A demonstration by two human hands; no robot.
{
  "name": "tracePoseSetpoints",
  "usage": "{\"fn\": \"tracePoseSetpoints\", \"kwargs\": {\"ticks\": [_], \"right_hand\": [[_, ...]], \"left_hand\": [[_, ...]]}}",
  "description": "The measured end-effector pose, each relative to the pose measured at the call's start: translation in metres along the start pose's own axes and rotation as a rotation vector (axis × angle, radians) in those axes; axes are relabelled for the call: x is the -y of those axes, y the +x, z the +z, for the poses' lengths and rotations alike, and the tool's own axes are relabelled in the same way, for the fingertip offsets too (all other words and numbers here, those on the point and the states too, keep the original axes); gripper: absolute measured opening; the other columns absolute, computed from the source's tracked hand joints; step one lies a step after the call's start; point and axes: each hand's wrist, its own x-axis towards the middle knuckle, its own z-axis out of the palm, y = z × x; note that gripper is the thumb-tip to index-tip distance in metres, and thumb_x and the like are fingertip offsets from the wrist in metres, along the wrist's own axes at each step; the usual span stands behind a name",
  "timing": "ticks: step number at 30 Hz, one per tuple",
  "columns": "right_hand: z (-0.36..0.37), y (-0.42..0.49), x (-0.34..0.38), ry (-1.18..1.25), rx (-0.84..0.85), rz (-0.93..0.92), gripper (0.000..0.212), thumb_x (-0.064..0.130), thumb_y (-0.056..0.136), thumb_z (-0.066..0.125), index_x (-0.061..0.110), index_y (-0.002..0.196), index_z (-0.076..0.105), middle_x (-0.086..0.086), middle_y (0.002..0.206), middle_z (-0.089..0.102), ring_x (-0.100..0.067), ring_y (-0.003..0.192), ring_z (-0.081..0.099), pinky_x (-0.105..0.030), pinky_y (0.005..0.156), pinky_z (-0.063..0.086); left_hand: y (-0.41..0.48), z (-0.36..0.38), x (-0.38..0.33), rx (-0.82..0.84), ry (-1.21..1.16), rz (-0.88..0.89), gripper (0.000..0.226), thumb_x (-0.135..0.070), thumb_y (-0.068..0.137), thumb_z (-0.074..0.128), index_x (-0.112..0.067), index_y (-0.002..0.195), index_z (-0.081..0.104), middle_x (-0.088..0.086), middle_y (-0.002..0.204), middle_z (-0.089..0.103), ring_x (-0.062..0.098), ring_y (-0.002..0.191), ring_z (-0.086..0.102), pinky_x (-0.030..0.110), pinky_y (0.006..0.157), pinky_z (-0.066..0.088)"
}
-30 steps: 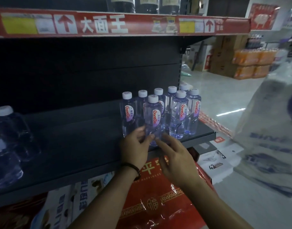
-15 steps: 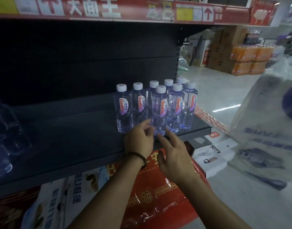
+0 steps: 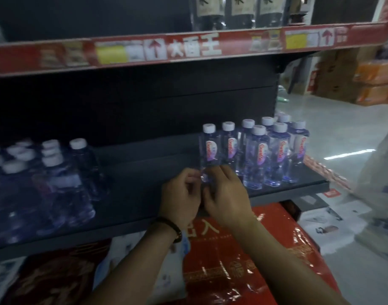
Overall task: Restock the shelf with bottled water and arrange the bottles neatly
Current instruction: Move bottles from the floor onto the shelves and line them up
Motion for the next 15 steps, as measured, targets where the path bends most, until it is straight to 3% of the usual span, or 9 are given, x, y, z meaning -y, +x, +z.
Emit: {"fn": "tracePoseSetpoints", "kwargs": {"ticks": [4, 8, 11, 13, 15], "right_hand": [[0.045, 0.02, 0.079, 0.198, 0.223, -0.052, 0.024, 0.024, 0.095, 0.062, 0.021, 0.119, 0.061, -0.006, 0.11, 0.066, -0.028, 0.095, 0.065, -0.043, 0.075, 0.056], [0.092, 0.023, 0.153, 0.445, 0.314, -0.045, 0.029, 0.016, 0.092, 0.068, 0.02, 0.121, 0.065, -0.002, 0.108, 0.074, -0.02, 0.098, 0.071, -0.031, 0.087, 0.056], [0.125, 0.014, 0.188, 0.587, 0.361, -0.024, 0.024, 0.022, 0.093, 0.067, 0.022, 0.117, 0.064, 0.002, 0.105, 0.075, -0.016, 0.099, 0.07, -0.04, 0.087, 0.058], [0.142, 0.01, 0.2, 0.617, 0.351, 0.002, 0.031, 0.038, 0.093, 0.064, 0.03, 0.123, 0.061, 0.003, 0.114, 0.071, -0.016, 0.104, 0.068, -0.043, 0.089, 0.058], [0.156, 0.01, 0.202, 0.669, 0.372, 0.037, 0.036, 0.036, 0.095, 0.066, 0.033, 0.13, 0.059, 0.006, 0.124, 0.067, -0.013, 0.112, 0.066, -0.042, 0.096, 0.058]], "left_hand": [[-0.016, -0.09, 0.023, -0.231, 0.131, -0.029, 0.018, -0.007, 0.092, 0.067, -0.023, 0.101, 0.069, -0.012, 0.091, 0.072, 0.001, 0.085, 0.068, 0.028, 0.078, 0.058], [-0.053, -0.159, 0.048, -0.467, 0.261, -0.13, 0.029, -0.003, 0.093, 0.064, -0.028, 0.105, 0.057, -0.016, 0.098, 0.054, 0.006, 0.087, 0.055, 0.028, 0.083, 0.05], [-0.069, -0.192, 0.065, -0.556, 0.227, -0.242, 0.03, -0.008, 0.093, 0.069, -0.028, 0.108, 0.052, -0.005, 0.108, 0.056, 0.015, 0.099, 0.058, 0.033, 0.087, 0.051], [-0.073, -0.201, 0.069, -0.557, 0.155, -0.288, 0.026, -0.014, 0.094, 0.071, -0.03, 0.103, 0.052, -0.001, 0.109, 0.059, 0.017, 0.098, 0.062, 0.027, 0.082, 0.053], [-0.077, -0.204, 0.067, -0.501, 0.082, -0.298, 0.029, -0.014, 0.098, 0.067, -0.037, 0.098, 0.05, -0.006, 0.104, 0.061, 0.003, 0.089, 0.062, 0.01, 0.07, 0.046]]}}
